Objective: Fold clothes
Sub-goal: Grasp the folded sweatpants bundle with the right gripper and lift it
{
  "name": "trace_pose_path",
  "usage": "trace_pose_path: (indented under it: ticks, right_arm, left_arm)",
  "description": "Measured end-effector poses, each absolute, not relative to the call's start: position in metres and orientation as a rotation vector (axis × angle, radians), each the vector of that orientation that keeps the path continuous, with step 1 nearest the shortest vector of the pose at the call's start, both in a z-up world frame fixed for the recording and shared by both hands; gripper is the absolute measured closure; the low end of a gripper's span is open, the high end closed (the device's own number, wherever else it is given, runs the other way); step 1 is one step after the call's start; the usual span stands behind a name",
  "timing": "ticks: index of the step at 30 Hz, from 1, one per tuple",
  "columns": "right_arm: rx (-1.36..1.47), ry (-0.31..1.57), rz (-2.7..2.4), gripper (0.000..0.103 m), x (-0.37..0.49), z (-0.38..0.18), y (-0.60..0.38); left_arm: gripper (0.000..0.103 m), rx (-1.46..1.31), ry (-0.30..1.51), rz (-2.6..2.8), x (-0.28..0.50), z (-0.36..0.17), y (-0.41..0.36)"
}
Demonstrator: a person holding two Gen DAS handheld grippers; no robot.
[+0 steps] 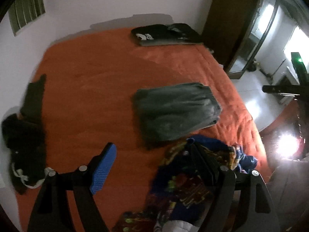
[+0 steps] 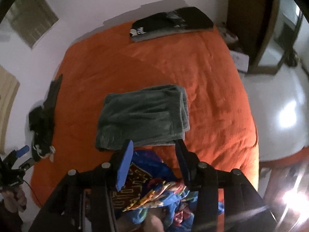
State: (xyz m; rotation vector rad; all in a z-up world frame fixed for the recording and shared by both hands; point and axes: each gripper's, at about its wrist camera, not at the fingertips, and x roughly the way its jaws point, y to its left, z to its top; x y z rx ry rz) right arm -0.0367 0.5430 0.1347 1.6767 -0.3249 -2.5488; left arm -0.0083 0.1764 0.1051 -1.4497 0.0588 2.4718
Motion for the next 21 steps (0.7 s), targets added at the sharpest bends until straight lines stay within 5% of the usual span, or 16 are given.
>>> trace_pose_path:
  ticks: [6,13,18,21]
  right_arm:
    - [1.619,-0.235,-2.499,0.036,-0.094,0.087,0.541]
    - [1.623,-0.280,-2.326,0.036,-0.226,-0.029,0.596]
    - [1.689,-0.314,-2.157,0.035,-0.265,-0.100,0.634]
    - [1.788,-0.487,-1.994,0.026,-0.267,-0.136,0.654]
  left_arm:
    - [0.022,-1.487,-0.122,2.387,-0.074,0.032,0.170]
    - [0.023,-1.596,-0.067,2.290,-0.188,-0.077,0.170]
    - [0.024,-1.670,-0.336,2.107,-0.250,-0.126,0.156]
    - [0.024,-1.749,-0.545,1.941,-0.263,-0.150,0.147]
